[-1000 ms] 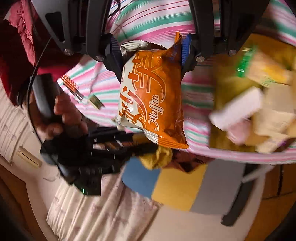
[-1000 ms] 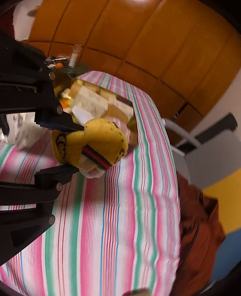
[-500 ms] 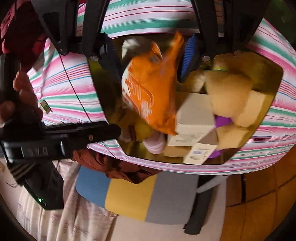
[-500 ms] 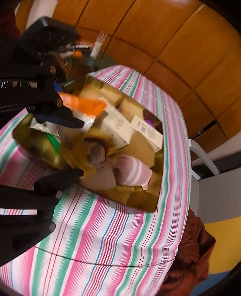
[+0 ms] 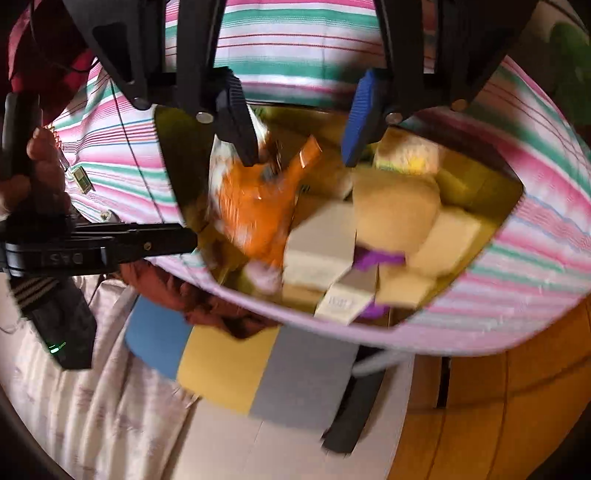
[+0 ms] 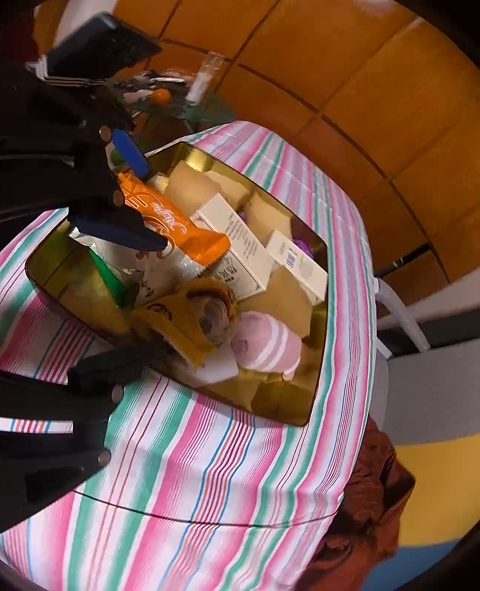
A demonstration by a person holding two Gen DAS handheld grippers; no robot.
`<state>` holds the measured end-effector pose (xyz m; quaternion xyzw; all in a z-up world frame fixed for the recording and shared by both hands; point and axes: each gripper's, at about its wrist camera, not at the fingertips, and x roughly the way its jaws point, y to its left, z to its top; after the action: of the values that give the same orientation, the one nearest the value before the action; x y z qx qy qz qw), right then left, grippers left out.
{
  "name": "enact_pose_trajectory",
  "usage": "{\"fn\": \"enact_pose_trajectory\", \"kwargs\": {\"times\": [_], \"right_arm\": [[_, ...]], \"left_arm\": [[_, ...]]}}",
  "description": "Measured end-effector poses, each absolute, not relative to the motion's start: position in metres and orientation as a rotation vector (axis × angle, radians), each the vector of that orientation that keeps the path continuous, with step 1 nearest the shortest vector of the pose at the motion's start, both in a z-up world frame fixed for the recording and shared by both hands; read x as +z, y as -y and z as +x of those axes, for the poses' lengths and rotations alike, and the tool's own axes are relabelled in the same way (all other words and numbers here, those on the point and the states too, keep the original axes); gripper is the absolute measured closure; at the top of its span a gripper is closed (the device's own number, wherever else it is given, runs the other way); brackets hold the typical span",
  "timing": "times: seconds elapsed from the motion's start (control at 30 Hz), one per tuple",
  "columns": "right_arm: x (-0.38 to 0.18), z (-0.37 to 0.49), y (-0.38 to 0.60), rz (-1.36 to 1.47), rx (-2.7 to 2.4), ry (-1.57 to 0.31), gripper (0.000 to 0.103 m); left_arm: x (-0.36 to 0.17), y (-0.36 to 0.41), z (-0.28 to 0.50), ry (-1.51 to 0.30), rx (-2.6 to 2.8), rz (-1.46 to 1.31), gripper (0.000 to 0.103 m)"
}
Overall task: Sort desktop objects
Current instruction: 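Carry the plush toy and orange bag into the gold tray and open both tools, then move both tools back toward the cream sock and green-labelled box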
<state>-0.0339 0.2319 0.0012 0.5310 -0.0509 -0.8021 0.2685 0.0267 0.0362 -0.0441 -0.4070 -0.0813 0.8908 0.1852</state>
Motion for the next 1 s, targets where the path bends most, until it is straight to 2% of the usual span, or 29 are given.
{"fn": "enact_pose_trajectory", "kwargs": {"times": [0.03,0.2,0.33,0.4,0.43,0.47,0.67,1.0], "right_arm": [[-0.003,-0.036,-0.226,1.443,-2.143,0.138,0.069],[-0.018,-0.055,-0.221,1.469,-2.176,0.182,0.069],[-0.014,-0.057,-0.232,1.441,-2.136,0.287,0.069],[-0.004,-0.048,-0.238,1.394,-2.152,0.282,0.059],[0.001,-0.044,-0.242,1.379,-2.169,0.274,0.051],[0.004,-0.041,-0.246,1.369,-2.183,0.268,0.047],[0.015,-0.029,-0.275,1.36,-2.236,0.251,0.047],[0.014,-0.014,-0.336,1.4,-2.318,0.259,0.043]], "left_arm": [[-0.045,-0.038,0.024,0.221,2.518,-1.156,0.062],[-0.051,-0.047,0.013,0.212,2.505,-1.226,0.062],[-0.042,-0.038,0.023,0.285,2.549,-1.188,0.059],[-0.029,-0.034,0.033,0.261,2.638,-1.106,0.047],[-0.023,-0.034,0.036,0.245,2.679,-1.067,0.045],[-0.018,-0.035,0.038,0.233,2.692,-1.044,0.045],[-0.012,-0.056,0.03,0.151,2.683,-1.144,0.045],[0.012,-0.106,0.035,-0.007,2.664,-1.122,0.045]]}}
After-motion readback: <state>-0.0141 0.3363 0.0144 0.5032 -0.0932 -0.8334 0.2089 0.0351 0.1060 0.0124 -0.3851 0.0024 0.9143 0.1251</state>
